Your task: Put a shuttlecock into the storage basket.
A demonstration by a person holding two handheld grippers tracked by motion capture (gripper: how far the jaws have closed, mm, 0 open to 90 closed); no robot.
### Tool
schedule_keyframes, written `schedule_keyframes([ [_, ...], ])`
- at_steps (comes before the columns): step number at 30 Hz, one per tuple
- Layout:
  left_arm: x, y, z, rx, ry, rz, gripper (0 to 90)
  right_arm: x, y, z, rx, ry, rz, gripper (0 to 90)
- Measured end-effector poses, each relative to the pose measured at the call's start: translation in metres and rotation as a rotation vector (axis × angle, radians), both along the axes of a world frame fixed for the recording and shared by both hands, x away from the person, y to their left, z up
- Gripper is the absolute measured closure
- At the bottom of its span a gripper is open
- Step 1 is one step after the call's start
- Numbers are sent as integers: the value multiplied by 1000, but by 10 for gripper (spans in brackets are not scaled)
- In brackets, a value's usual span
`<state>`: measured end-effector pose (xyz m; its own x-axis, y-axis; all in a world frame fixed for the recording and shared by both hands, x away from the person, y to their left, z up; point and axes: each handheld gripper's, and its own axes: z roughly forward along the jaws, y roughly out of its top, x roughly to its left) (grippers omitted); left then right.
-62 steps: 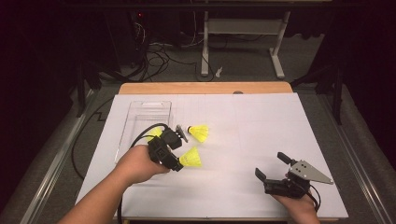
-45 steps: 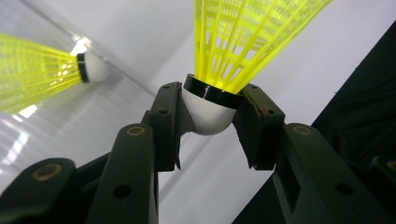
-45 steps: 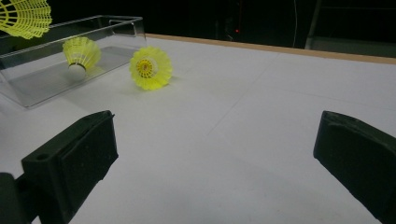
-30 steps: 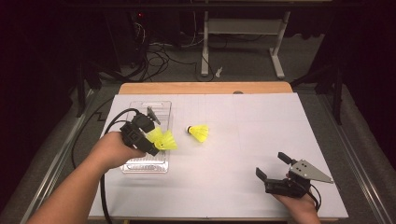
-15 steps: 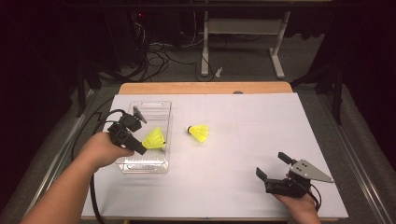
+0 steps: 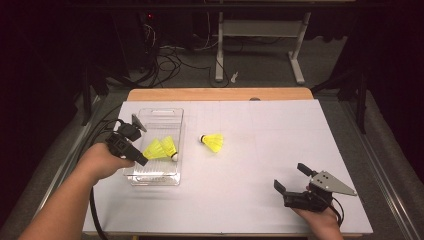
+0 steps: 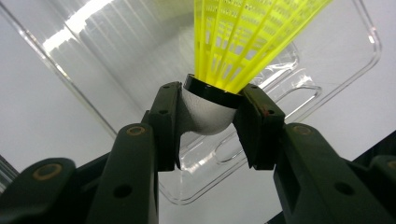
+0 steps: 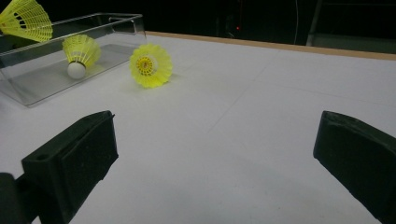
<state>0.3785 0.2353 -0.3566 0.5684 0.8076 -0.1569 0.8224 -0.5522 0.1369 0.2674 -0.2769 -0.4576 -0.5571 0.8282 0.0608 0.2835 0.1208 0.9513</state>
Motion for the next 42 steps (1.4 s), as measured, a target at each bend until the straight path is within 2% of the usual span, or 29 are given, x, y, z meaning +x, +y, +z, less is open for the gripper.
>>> schedule_keyframes([
  [10,4,14,-3,-19,3,48,627,0,0,0,1,-1,2,4],
  [23,10,14,1,-4,-2,70,628,0,-1,0,3,1,1,4],
  [31,15,16,1,-14,-8,98,628,-1,-1,0,6,1,0,4],
  [42,17,13,-4,3,8,88,628,0,-1,0,4,5,1,4],
])
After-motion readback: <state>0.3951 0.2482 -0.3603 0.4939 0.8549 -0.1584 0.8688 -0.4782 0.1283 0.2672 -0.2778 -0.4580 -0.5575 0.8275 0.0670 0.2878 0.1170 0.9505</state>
